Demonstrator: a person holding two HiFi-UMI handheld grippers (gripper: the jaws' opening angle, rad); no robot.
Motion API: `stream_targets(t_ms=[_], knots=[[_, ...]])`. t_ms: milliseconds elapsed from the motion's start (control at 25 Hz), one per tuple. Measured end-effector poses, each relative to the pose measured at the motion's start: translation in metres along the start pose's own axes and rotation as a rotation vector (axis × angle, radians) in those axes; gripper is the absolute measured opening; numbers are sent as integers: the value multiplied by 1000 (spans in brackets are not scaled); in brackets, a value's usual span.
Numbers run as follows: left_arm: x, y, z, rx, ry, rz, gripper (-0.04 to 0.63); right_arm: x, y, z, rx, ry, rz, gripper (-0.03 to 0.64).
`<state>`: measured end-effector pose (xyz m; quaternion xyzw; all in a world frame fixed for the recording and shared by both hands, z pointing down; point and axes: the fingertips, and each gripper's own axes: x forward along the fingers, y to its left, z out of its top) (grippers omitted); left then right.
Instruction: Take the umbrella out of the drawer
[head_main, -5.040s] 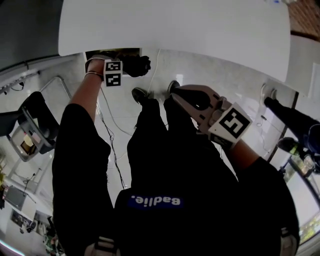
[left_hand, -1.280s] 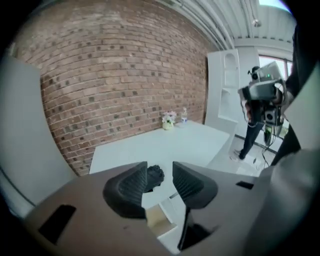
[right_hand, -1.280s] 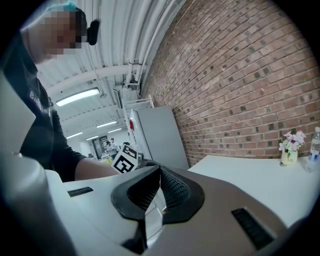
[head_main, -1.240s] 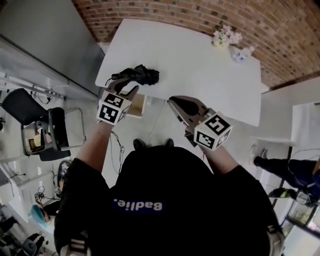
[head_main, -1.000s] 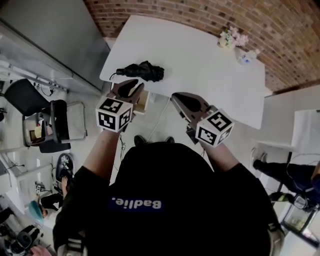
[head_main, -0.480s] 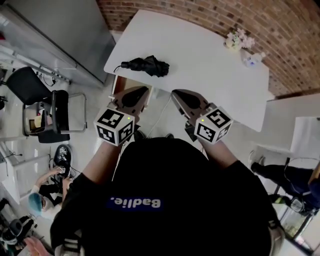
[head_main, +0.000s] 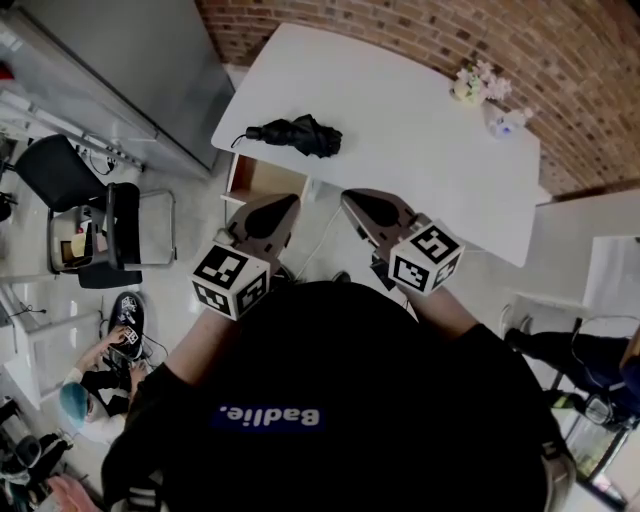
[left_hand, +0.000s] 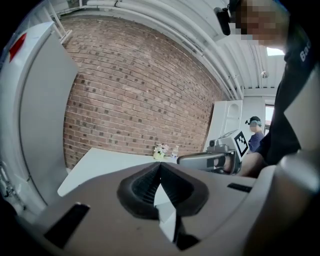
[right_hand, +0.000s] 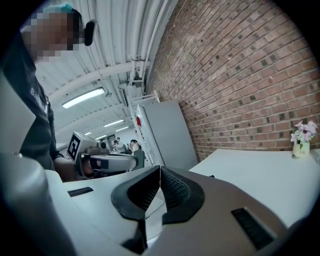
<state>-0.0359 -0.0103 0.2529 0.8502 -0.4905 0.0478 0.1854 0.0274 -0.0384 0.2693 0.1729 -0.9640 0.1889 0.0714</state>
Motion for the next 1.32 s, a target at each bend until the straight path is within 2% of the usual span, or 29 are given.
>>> stream_targets(t_ms=[200, 1320], knots=[[-3, -2, 3, -4, -19, -2, 2, 1, 2, 0, -2, -17, 6, 29], [11, 4, -1, -10, -3, -32, 2, 9, -13, 1, 15, -31, 1, 29]])
